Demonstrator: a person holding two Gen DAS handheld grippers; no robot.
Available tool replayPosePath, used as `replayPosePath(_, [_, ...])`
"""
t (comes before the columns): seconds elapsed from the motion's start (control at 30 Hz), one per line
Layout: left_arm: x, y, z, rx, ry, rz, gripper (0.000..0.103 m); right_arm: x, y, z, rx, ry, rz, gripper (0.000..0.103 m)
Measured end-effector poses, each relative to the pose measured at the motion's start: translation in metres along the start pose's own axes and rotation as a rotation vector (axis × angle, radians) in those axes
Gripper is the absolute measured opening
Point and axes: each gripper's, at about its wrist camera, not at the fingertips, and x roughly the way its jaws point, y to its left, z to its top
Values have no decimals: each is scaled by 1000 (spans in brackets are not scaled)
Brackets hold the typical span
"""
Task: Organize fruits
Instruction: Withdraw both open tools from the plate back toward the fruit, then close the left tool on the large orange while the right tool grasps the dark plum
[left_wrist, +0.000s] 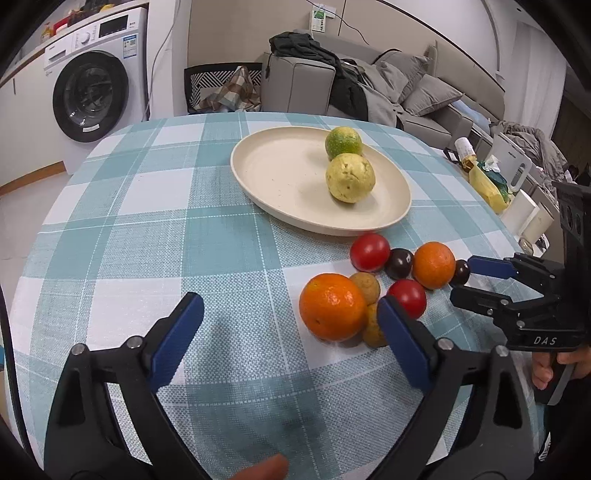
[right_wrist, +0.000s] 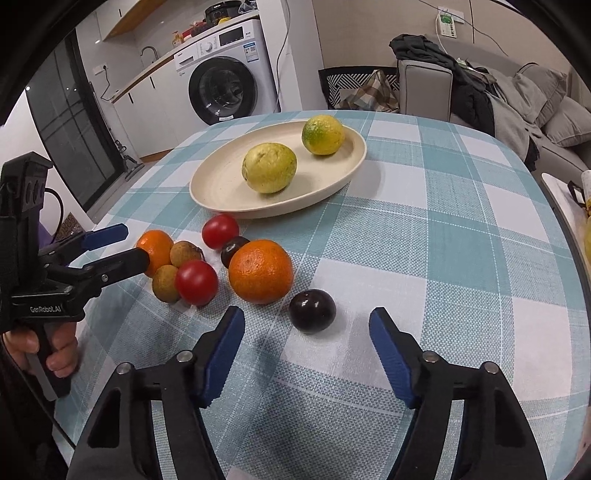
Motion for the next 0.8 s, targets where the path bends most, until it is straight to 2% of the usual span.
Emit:
replayPosePath(0.17, [3,-2,-1,10,12,-21,79,1,1,0,-11,1,-11,61])
replayPosePath(0.57, [1,-7,0,31,10,-72,67,2,2,2,-23,-3,-5,57])
replayPosePath(0.67, [1,-7,0,31,7,-83,60,3,2,2,-25,-1,-5,55])
replayPosePath(0.8, [1,-7,-1,31,6,-111,44,3,2,1,-25,-3,-5,51])
